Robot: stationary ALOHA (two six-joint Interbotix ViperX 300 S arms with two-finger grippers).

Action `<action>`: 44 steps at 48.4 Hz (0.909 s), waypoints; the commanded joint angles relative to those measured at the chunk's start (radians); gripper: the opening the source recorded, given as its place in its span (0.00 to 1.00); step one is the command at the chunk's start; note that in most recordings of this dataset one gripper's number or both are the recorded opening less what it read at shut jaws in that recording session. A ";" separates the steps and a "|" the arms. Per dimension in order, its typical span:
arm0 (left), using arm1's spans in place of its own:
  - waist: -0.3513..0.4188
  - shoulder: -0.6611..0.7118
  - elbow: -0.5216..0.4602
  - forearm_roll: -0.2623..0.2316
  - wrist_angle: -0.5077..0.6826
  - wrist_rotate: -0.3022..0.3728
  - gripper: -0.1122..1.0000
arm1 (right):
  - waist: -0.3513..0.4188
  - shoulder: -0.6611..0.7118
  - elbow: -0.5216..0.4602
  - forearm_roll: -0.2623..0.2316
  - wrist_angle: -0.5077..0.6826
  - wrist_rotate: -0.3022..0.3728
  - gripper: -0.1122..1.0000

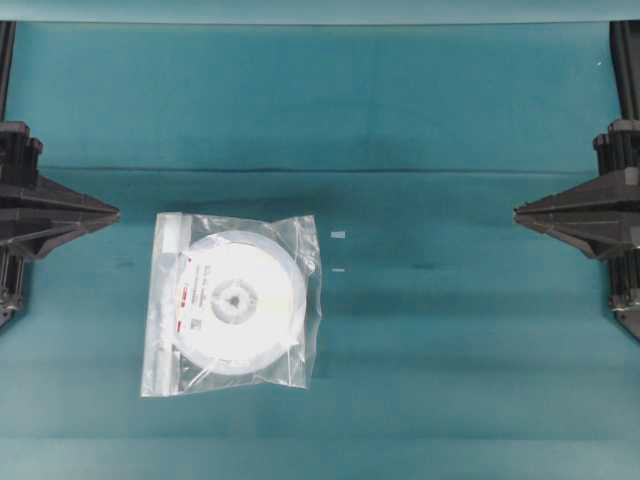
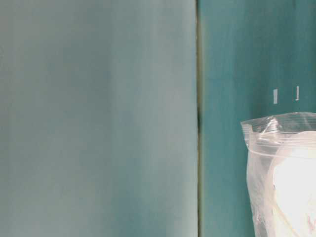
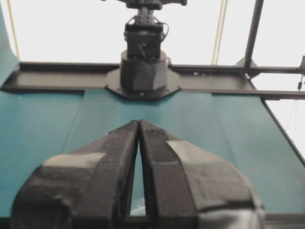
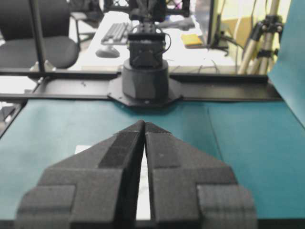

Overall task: Take out the reel from the clear zip bag.
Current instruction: 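Move the left gripper toward the left edge of the clear bag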

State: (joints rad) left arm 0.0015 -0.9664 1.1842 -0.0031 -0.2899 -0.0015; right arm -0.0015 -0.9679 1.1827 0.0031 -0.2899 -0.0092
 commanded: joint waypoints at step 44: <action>0.002 0.100 0.061 0.029 0.132 -1.141 0.09 | 0.048 0.110 -0.029 0.084 0.081 0.342 0.10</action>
State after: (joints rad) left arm 0.0046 -0.8851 1.2425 0.0215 -0.1764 -1.0753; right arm 0.0430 -0.8698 1.1720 0.0859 -0.1963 0.3221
